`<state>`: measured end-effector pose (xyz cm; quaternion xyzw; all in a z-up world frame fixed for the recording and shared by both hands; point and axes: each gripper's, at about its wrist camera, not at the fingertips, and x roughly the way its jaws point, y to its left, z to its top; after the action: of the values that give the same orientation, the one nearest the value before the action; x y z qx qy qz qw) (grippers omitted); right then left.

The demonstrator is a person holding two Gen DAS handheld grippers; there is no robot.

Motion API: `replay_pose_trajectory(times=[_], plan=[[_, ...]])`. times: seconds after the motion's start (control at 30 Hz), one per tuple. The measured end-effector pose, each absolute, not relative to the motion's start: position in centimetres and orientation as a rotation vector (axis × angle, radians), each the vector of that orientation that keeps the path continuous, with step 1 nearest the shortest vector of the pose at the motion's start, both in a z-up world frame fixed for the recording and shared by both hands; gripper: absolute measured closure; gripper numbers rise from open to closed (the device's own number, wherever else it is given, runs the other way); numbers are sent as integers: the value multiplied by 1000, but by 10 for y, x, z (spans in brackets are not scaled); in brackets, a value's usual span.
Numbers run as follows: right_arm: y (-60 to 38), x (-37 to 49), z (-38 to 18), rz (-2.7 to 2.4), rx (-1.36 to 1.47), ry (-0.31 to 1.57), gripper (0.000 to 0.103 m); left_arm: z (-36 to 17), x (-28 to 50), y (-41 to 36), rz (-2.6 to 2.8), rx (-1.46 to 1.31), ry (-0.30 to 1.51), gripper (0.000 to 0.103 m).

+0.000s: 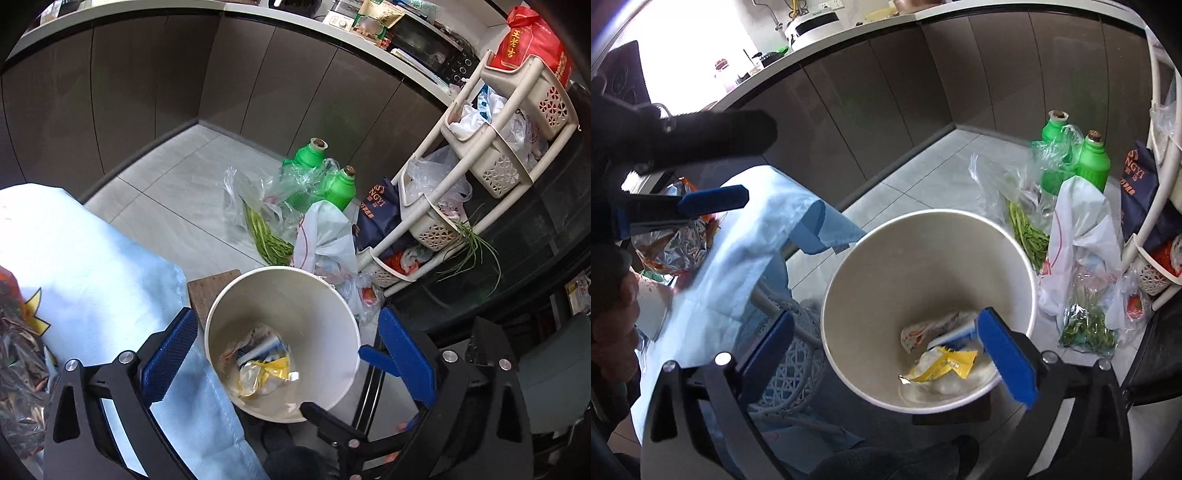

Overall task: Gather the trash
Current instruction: 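Move both open tools back over the table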

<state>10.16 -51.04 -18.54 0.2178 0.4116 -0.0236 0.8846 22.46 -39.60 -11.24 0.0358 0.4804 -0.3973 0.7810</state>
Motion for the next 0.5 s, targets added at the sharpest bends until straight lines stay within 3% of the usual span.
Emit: replay_pose_trajectory(times=[0.5], plan=[[-496,75,-129,-70,415,794,4,-57,193,-363,-828,59,953,9]])
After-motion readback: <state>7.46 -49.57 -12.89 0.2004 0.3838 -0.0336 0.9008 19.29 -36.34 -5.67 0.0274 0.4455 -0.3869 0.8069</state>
